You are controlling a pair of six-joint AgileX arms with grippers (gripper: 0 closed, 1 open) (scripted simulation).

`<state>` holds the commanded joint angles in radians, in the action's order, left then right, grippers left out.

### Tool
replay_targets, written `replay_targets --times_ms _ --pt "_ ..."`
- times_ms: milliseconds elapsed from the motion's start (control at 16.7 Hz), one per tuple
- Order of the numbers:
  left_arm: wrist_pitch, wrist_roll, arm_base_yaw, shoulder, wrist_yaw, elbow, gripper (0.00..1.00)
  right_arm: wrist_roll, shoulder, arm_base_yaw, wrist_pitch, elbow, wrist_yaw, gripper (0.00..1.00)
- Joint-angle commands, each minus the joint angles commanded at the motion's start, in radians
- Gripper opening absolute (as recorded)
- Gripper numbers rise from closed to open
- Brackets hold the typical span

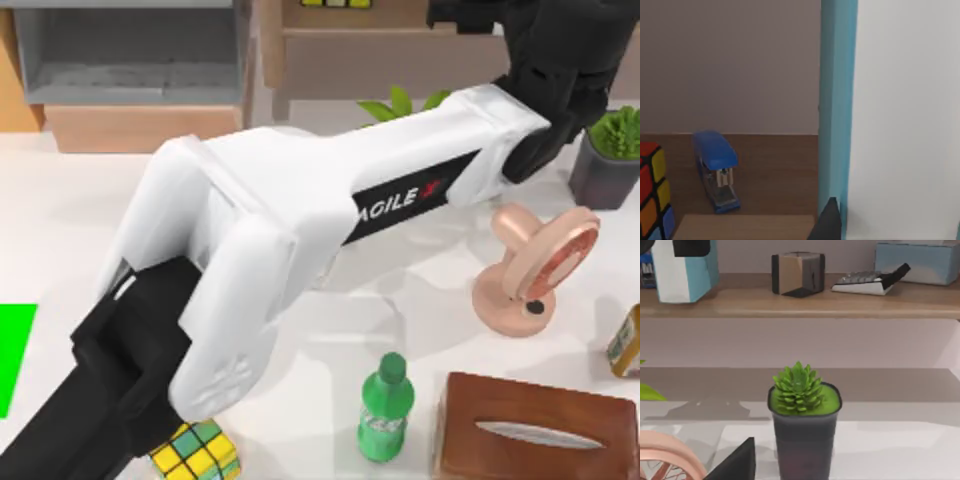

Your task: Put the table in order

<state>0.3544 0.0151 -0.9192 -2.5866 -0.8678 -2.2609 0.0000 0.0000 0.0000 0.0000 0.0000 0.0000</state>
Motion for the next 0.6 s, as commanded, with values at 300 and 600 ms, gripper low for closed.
replay_targets --times_ms 300,600 --pt "0.004 0.003 0.005 0.002 0.000 0.006 0.00 0.000 0.000 0.000 0.000 0.000 0.000 1.00" --pt "0.118 0.066 -0.030 0.125 -0.009 0.209 0.00 0.000 0.000 0.000 0.000 0.000 0.000 1.00"
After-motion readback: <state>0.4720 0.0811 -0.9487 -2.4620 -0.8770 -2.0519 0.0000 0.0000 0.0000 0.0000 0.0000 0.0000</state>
